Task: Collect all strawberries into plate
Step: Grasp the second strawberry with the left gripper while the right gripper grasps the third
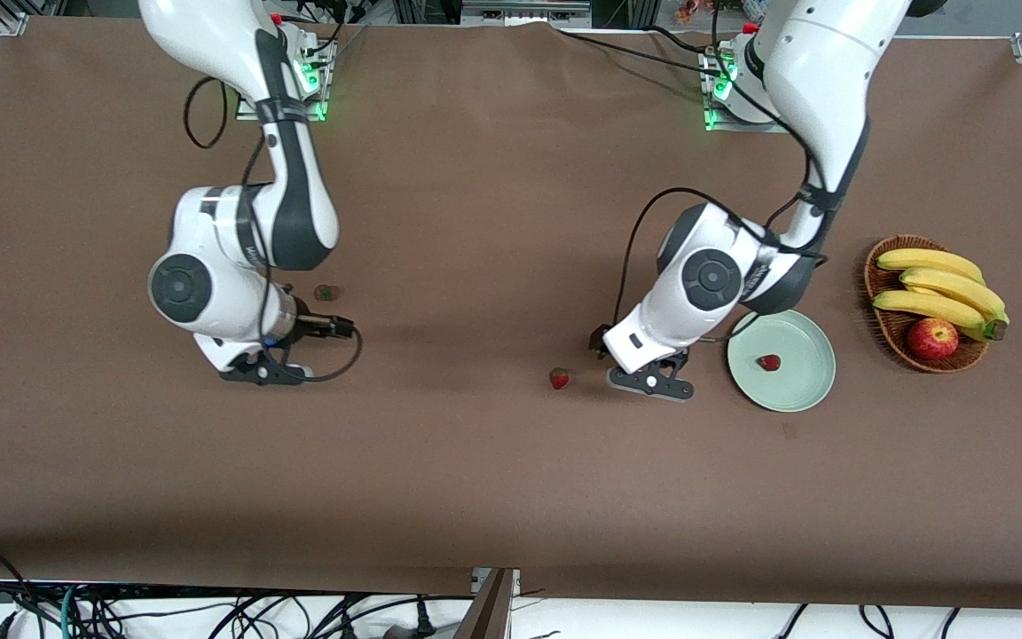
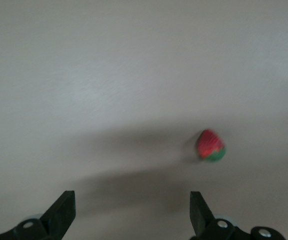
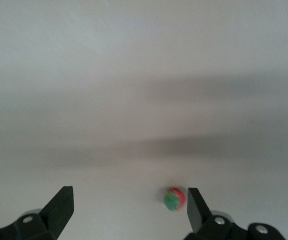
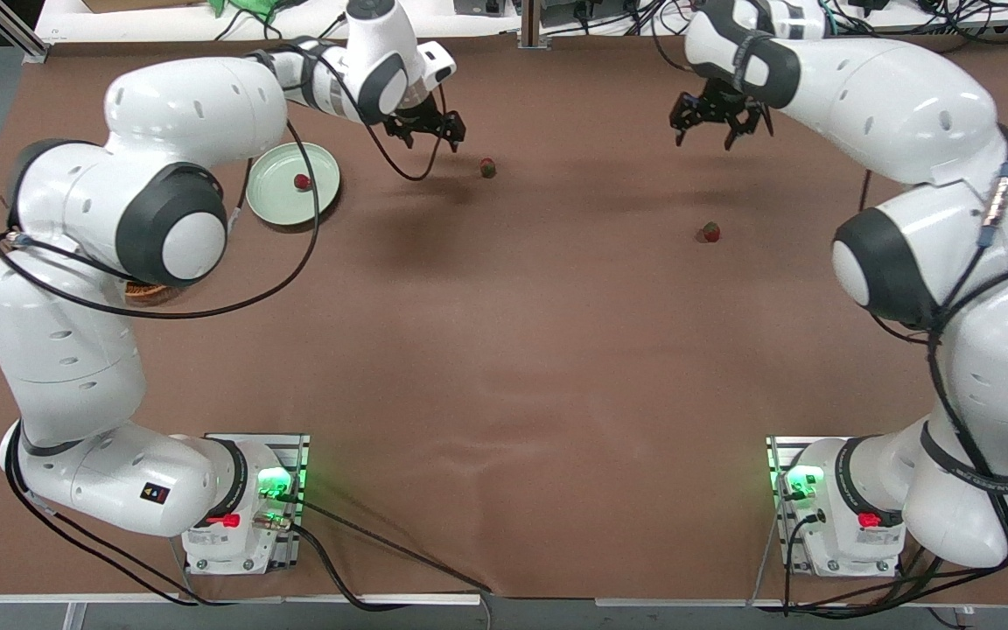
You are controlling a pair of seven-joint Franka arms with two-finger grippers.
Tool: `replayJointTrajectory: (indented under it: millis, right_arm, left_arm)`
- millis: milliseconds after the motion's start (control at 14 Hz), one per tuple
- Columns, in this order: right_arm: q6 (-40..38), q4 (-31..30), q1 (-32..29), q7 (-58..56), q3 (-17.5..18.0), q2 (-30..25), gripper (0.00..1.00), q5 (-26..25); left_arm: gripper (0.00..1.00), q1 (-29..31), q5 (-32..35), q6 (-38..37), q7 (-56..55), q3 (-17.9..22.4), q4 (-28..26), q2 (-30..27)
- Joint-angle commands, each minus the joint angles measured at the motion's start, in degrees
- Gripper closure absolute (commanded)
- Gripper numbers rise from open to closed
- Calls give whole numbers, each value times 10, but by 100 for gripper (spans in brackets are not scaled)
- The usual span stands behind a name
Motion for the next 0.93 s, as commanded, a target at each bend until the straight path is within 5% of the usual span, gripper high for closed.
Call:
replayJointTrajectory:
  millis: [0, 285, 641, 854]
  right_arm:
    - [82, -135, 21, -10, 5, -63, 1, -4]
    - [268, -267, 25, -5, 53, -62, 3, 6]
    - [275, -279, 26, -8, 78, -56, 16, 61]
    - [275, -282, 25, -28, 77, -56, 36, 62]
  left_arm:
    - [0, -15, -12, 108, -16, 6, 24, 53]
    - [0, -60, -8, 148, -97, 11, 26, 85]
    - [1, -87, 0, 191, -103, 31, 49, 116]
    - [63, -88, 30, 191, -108, 35, 49, 114]
